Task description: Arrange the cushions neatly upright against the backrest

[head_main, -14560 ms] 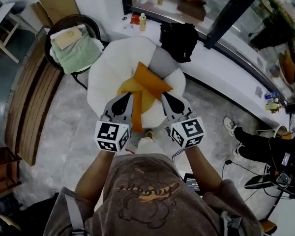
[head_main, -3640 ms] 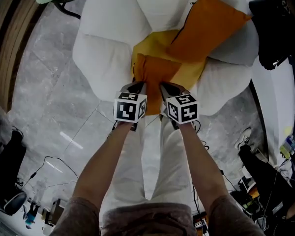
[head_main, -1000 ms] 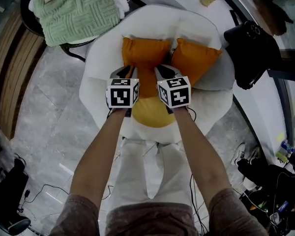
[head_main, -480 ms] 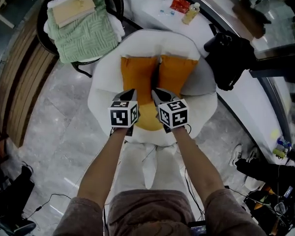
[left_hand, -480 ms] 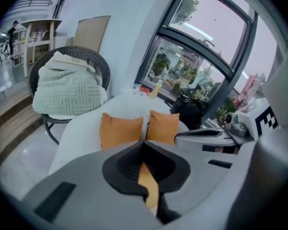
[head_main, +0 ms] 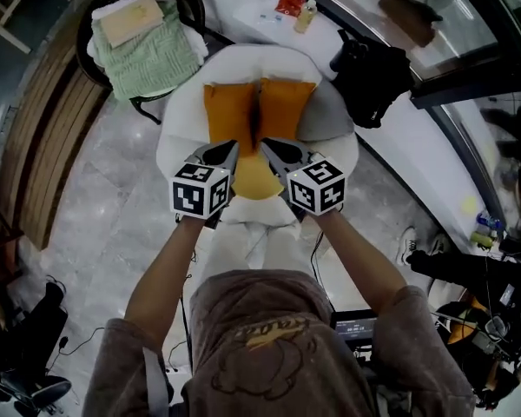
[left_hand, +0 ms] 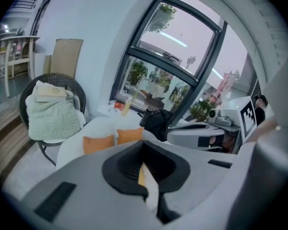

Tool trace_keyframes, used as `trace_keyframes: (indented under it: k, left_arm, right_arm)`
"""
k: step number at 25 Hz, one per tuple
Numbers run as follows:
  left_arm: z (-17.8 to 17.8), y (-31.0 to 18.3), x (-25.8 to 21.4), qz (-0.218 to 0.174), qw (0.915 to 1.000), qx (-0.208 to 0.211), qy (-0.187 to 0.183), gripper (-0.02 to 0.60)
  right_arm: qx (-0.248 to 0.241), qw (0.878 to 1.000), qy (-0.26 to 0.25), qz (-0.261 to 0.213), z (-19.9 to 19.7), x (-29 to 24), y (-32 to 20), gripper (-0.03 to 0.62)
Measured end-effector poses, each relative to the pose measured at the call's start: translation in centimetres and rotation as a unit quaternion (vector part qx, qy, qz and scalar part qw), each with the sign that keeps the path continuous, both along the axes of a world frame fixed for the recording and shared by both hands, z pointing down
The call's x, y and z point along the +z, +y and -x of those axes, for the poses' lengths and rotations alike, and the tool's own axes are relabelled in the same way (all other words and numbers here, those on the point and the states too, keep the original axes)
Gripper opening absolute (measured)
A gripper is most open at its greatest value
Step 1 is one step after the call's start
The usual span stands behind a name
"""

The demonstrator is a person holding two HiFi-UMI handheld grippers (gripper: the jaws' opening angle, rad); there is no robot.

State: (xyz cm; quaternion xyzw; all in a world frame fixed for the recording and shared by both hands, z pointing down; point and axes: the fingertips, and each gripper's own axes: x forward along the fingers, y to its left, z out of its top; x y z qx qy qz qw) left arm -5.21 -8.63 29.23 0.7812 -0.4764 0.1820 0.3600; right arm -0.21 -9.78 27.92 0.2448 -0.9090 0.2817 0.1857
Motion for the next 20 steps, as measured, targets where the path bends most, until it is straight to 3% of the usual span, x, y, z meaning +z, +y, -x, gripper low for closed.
trace_keyframes:
  k: [10,20]
  left_arm:
    - [-4.7,5.3,-12.4,-0.092,0.9941,0.057,-0.001,0.005]
    - [-9.2,8.9,-20.0,-0.177,0.9768,0.119,0.020,0.005]
  right_arm:
    - [-0.049,0.995,-0.035,-0.082,-2.9,-13.0,7.4,0.021]
    - [-0.044,0.986,-0.067,-0.143,-6.5,-21.2,11.1,0.021]
